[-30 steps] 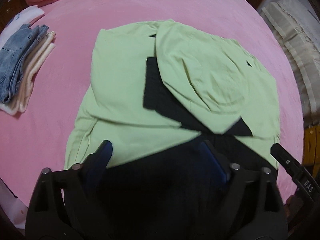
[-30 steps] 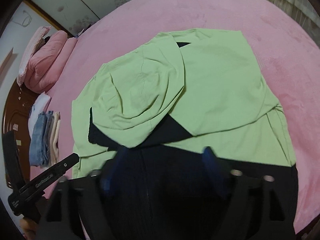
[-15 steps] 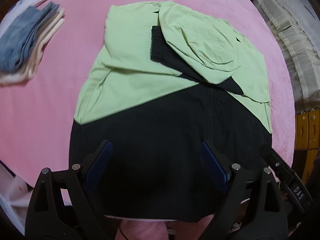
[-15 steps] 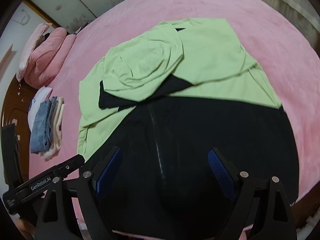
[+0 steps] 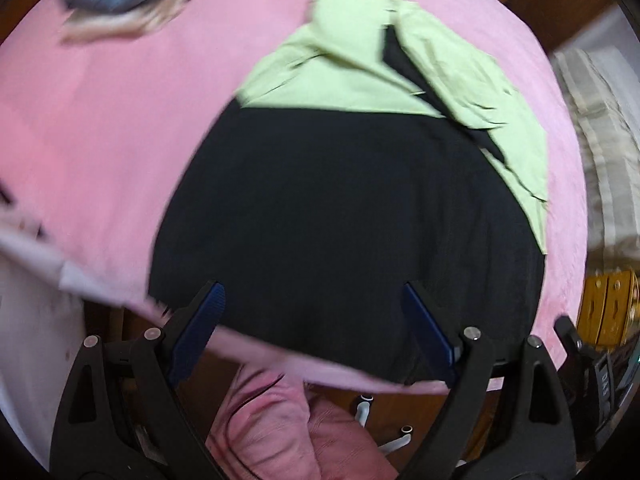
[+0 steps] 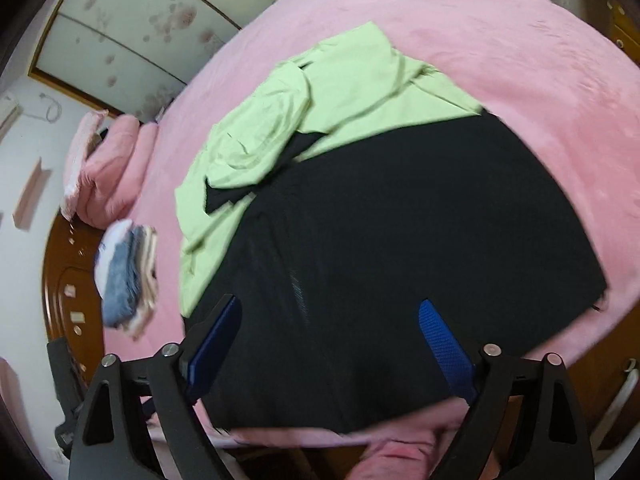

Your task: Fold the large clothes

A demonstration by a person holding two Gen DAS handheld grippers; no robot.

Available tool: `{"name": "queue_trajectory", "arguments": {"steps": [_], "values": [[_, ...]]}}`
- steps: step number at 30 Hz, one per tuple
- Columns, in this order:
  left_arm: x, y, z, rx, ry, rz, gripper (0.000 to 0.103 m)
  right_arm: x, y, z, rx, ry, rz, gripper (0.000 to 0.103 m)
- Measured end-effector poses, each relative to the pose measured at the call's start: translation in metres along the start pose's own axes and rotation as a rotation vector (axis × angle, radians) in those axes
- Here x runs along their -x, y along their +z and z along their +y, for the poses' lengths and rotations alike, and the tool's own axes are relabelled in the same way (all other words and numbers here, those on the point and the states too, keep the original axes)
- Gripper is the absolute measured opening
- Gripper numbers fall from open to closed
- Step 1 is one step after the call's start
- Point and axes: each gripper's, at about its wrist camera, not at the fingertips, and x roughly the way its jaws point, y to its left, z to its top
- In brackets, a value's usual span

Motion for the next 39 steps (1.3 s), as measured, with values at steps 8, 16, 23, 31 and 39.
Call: {"name": "queue_trajectory", "arguments": {"steps": [8,16,23,31,39], "values": [[-0.003,-0.037,0.079,0.2,0.008,0.046,0.089,0.035,-0.046,-0.085,-0.142,-0.065,0.051,0.092],[-0.032,-0.048,0.111,0.276,0.007,0.122,0.089,0.047,-0.065,-0.155,-0.324,-0.112,0.07,0.092],[-0.086,-0.044,0.128,0.284,0.029,0.035,0.089,0.017,-0.057,-0.216,-0.425,-0.136,-0.028,0.092],[-0.121,-0.046,0.159,0.371,-0.052,-0.042,0.089,-0.001,-0.052,-0.257,-0.464,-0.121,-0.165,0.086],[-0.12,-0.037,0.162,0.404,-0.078,-0.048,0.075,-0.003,-0.027,-0.246,-0.412,-0.16,-0.172,0.053]]}}
